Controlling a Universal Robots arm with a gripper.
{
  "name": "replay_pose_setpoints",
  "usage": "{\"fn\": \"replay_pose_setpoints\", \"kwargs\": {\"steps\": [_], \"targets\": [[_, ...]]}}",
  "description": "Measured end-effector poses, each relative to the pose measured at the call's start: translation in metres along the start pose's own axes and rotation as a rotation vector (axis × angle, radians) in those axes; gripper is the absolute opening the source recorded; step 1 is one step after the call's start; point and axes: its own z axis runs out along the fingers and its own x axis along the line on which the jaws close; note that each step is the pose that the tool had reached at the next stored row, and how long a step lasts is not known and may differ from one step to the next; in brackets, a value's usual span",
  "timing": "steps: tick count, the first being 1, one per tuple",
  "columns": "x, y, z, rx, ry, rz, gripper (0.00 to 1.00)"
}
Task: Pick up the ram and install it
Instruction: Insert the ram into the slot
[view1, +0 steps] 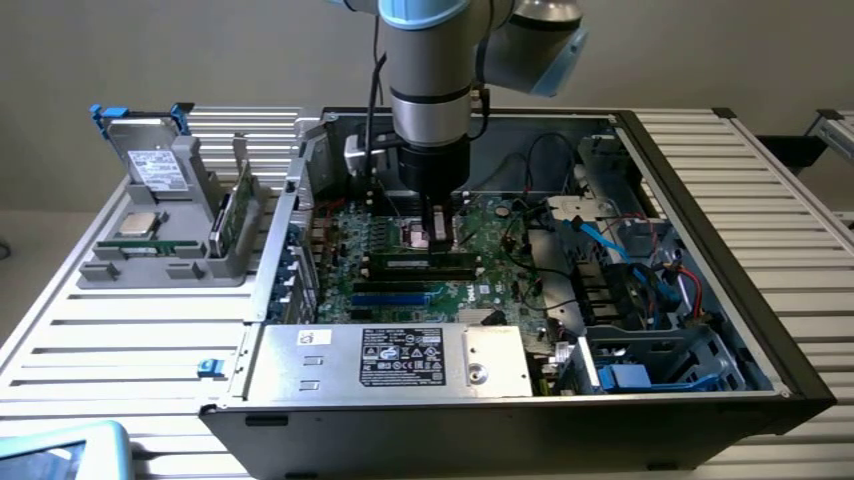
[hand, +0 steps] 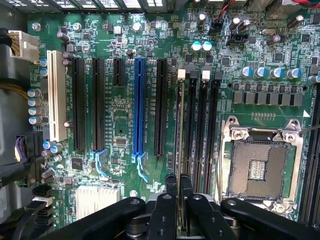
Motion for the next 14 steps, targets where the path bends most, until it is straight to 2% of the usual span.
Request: {"fn": "replay_pose_setpoints", "kwargs": {"steps": [3, 14], "targets": [[-0.0001, 0.0005, 0.0005, 0.0056, 0.0, 0.0, 0.14], [-0.0003, 0.0026, 0.0028, 0.0087, 0.0002, 0.001, 0.14]]}}
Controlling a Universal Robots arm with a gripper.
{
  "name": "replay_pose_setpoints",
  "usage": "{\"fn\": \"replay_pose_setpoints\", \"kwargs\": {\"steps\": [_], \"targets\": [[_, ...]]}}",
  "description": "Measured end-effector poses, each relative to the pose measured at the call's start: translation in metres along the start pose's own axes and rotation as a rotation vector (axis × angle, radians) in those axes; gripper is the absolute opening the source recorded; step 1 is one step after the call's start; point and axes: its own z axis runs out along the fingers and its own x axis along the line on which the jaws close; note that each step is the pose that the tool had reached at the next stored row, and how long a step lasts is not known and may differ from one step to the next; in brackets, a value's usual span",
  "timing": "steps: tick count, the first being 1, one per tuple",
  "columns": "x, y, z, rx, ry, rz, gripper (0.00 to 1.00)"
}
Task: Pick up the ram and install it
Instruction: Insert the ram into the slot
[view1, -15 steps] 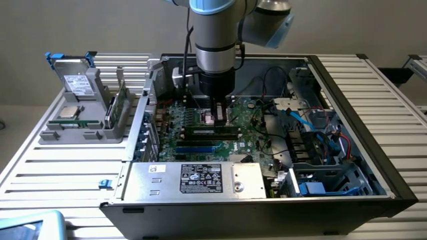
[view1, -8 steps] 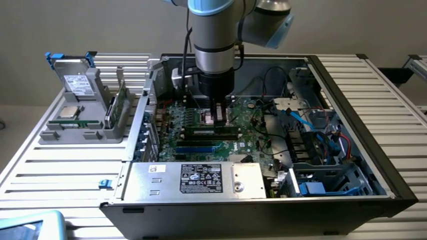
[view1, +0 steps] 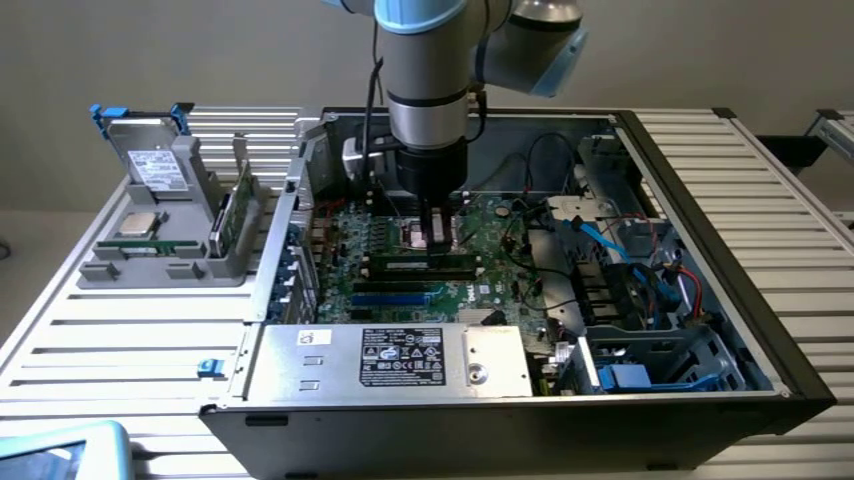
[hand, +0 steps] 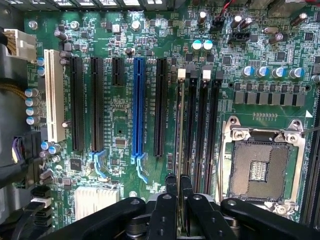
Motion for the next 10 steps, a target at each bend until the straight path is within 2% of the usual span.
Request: {"fn": "replay_pose_setpoints", "kwargs": {"steps": [10], "targets": [[-0.0003, 0.0015, 0.0024, 0.0008, 0.0004, 0.0, 0.14]]}}
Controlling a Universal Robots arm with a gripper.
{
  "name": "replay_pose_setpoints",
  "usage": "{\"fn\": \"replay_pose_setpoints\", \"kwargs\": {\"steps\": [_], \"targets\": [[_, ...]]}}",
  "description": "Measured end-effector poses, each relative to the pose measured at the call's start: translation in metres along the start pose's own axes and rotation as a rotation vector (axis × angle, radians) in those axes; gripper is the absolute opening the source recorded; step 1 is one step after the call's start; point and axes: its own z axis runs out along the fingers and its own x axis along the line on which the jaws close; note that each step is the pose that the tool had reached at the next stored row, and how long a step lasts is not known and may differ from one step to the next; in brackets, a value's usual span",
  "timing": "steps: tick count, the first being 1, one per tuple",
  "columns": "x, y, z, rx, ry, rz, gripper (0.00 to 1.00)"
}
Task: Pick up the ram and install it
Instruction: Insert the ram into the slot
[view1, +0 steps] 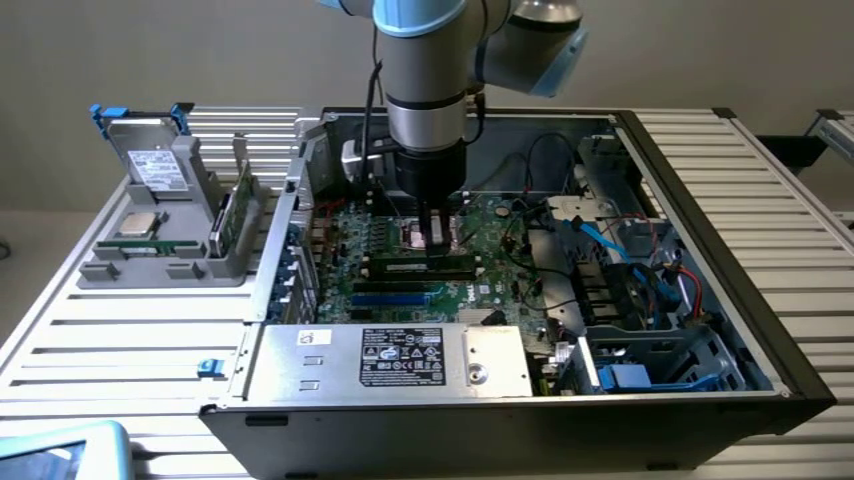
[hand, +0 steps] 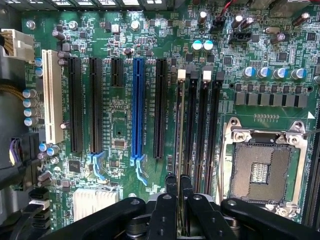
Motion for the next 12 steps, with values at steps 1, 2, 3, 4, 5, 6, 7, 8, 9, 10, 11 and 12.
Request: {"fn": "replay_pose_setpoints", "kwargs": {"steps": [1, 2, 3, 4, 5, 6, 7, 8, 9, 10, 11, 12], "targets": [[0.0, 0.0003, 0.0, 0.0002, 0.0, 0.0, 0.14], [0.0, 0.0003, 0.0001, 0.0003, -0.0002, 0.0, 0.14], [0.0001, 0.0004, 0.0002, 0.0004, -0.0002, 0.0, 0.14], [0.0001, 0.0004, 0.0003, 0.0004, 0.0, 0.0, 0.14], [0.0001, 0.0004, 0.0006, 0.0006, -0.0002, 0.0, 0.14], [0.0, 0.0004, 0.001, 0.001, -0.0002, 0.0, 0.14], [0.0, 0.0005, 0.0013, 0.0011, -0.0002, 0.0, 0.14], [0.0, 0.0006, 0.0014, 0.0012, 0.0, 0.0, 0.14], [0.0, 0.0006, 0.0015, 0.0012, 0.0001, 0.0, 0.14], [0.0, 0.0007, 0.0017, 0.0015, 0.0, 0.0, 0.14], [-0.0001, 0.0007, 0.0019, 0.0017, -0.0001, 0.0, 0.14], [-0.0001, 0.0007, 0.0019, 0.0018, 0.0, 0.0, 0.14]]}}
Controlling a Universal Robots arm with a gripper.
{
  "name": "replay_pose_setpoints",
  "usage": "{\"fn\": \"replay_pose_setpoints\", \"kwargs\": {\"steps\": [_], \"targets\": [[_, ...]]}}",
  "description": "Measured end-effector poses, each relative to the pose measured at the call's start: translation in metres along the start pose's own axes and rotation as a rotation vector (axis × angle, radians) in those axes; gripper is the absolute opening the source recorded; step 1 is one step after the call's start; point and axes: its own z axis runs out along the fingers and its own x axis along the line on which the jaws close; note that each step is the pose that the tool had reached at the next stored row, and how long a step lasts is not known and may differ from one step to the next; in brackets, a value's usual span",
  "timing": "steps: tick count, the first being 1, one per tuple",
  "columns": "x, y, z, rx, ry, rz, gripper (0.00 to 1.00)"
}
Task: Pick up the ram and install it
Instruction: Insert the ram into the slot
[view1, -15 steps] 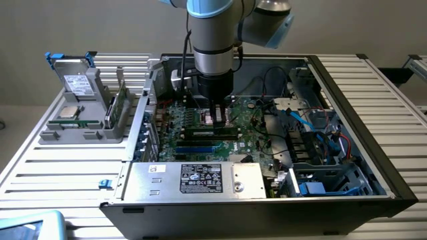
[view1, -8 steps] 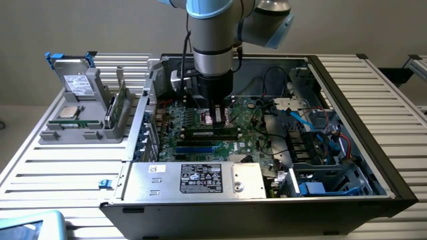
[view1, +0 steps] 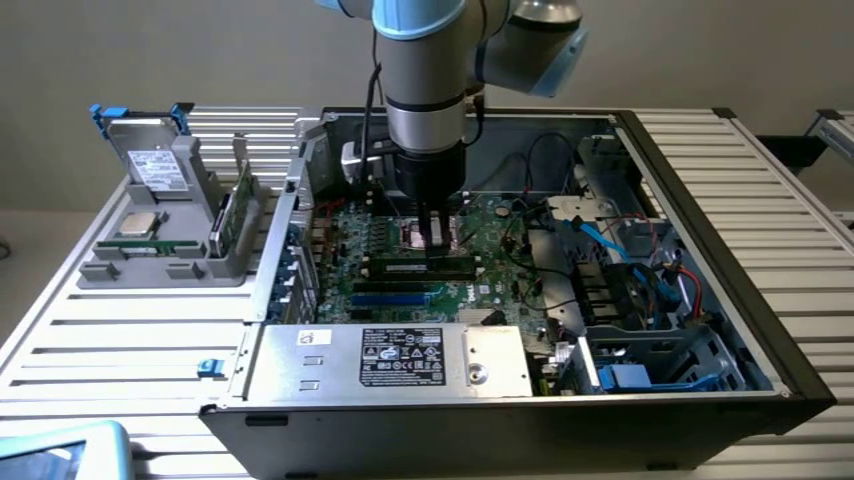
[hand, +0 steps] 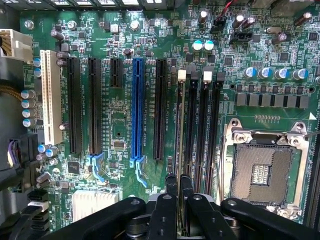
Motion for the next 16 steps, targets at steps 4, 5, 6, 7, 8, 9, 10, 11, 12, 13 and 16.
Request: {"fn": "replay_pose_setpoints", "kwargs": {"steps": [4, 5, 6, 7, 8, 9, 10, 11, 12, 13, 16], "targets": [[0.0, 0.0, 0.0002, 0.0004, -0.0001, 0.0, 0.16], [0.0, 0.0, 0.0003, 0.0004, -0.0001, 0.0, 0.23], [0.0, 0.0, 0.0002, 0.0004, 0.0, 0.0, 0.23], [0.0, -0.0003, -0.0007, 0.0004, -0.0002, 0.0, 0.23], [0.0, -0.0009, -0.0031, 0.0003, -0.0001, 0.0, 0.23], [0.001, -0.0022, -0.0068, -0.002, -0.0002, 0.0, 0.23], [0.001, -0.0037, -0.0107, -0.0048, -0.0002, 0.0, 0.23], [0.001, -0.0052, -0.0144, -0.0076, -0.0003, -0.001, 0.23], [0.002, -0.0066, -0.0172, -0.0123, -0.0005, -0.001, 0.23], [0.002, -0.0079, -0.0194, -0.0185, -0.0008, -0.001, 0.23], [0.002, -0.0134, -0.0245, -0.0382, -0.0014, -0.003, 0.23]]}}
